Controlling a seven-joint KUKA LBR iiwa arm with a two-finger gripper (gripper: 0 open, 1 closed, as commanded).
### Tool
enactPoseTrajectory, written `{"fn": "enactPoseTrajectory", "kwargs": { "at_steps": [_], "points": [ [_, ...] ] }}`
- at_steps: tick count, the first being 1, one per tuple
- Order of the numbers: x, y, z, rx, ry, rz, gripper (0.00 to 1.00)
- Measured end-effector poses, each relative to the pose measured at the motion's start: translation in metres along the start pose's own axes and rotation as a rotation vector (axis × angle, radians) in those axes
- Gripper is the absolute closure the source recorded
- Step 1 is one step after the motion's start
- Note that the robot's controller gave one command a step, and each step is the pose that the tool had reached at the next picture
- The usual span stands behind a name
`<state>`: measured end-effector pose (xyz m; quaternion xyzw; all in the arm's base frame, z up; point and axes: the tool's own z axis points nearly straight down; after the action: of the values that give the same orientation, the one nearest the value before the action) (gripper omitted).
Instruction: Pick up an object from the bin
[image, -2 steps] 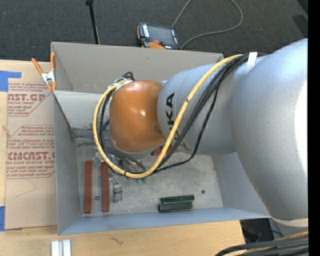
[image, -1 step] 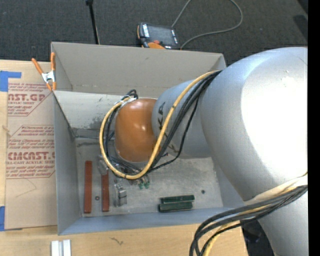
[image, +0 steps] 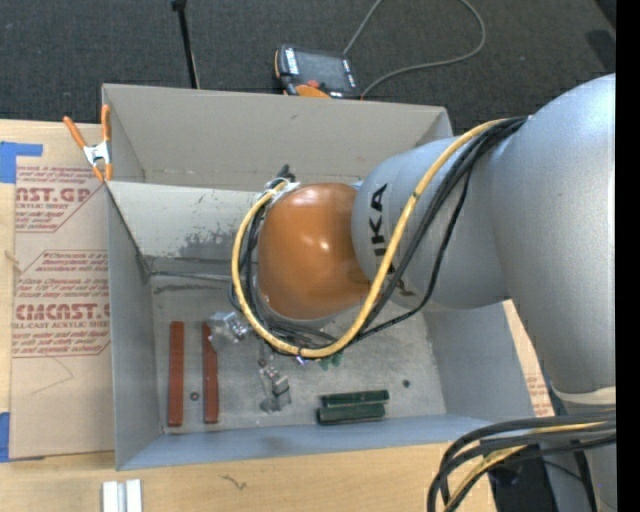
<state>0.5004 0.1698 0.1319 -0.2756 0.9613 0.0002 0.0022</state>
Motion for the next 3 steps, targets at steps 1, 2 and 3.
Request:
{"fn": "enactPoseTrajectory", "kwargs": {
  "at_steps": [1, 2, 3],
  "points": [
    [-0.061, 0.050, -0.051, -0.002, -0.004, -0.216, 0.00],
    [-0.048, 0.040, 0.064, -0.004, 0.003, -0.528, 0.00],
    [0.004, 0.028, 0.063, -0.005, 0.006, -0.776, 0.00]
  ]
}}
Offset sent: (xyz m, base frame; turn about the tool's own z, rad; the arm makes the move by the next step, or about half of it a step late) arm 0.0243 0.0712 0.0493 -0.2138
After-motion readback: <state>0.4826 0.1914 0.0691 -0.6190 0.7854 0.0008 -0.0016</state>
